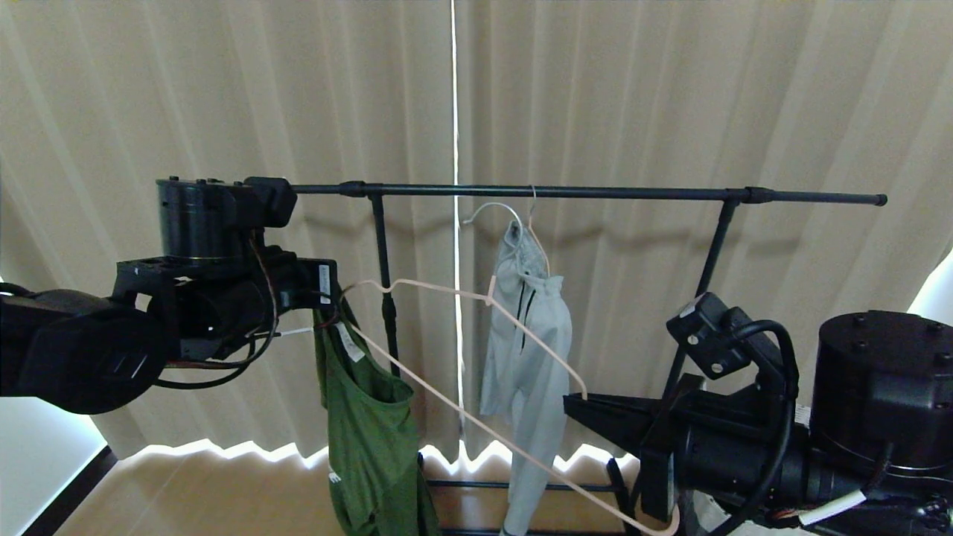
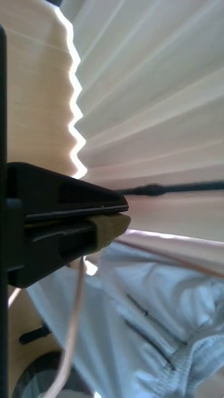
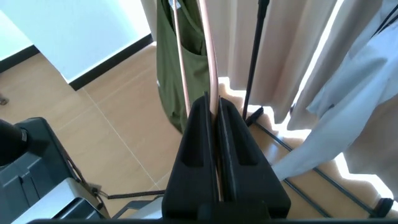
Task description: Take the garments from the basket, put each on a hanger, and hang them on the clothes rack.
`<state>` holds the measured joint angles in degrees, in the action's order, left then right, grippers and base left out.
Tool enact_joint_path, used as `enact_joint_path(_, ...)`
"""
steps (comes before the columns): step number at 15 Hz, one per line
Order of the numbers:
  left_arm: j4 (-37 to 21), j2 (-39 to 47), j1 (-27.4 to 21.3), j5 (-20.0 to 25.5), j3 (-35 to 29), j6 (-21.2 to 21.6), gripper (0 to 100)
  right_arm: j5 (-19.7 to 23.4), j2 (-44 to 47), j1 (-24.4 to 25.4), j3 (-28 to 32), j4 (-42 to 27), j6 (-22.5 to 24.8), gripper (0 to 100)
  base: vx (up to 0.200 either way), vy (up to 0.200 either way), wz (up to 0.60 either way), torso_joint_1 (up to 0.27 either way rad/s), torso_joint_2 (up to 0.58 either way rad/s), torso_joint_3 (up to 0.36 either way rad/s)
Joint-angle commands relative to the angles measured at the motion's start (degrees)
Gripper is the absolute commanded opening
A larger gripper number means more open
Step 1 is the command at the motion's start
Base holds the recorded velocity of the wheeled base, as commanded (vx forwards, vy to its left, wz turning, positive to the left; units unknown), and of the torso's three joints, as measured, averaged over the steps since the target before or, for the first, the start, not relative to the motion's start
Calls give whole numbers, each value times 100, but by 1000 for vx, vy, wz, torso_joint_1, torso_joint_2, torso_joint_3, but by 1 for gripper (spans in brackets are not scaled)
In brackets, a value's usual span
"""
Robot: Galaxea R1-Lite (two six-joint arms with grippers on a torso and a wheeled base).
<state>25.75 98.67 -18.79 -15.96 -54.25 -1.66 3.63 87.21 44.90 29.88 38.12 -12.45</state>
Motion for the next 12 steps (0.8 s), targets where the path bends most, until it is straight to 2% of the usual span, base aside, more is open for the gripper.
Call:
enact_joint_path(1,1,-6,138,-30,-42,8,0,15,-108,10,-61,2,-3,0,0,0,0,0,0,0)
enact_joint_path(4,1,-15,138,-30,-16,8,0,261,-213,10,-105,2,-3,0,0,0,0,0,0,0)
enact_joint_path(12,-8,-287,42,-65,195,8,0,261,85,1,71,20,-3,0,0,0,0,0,0,0)
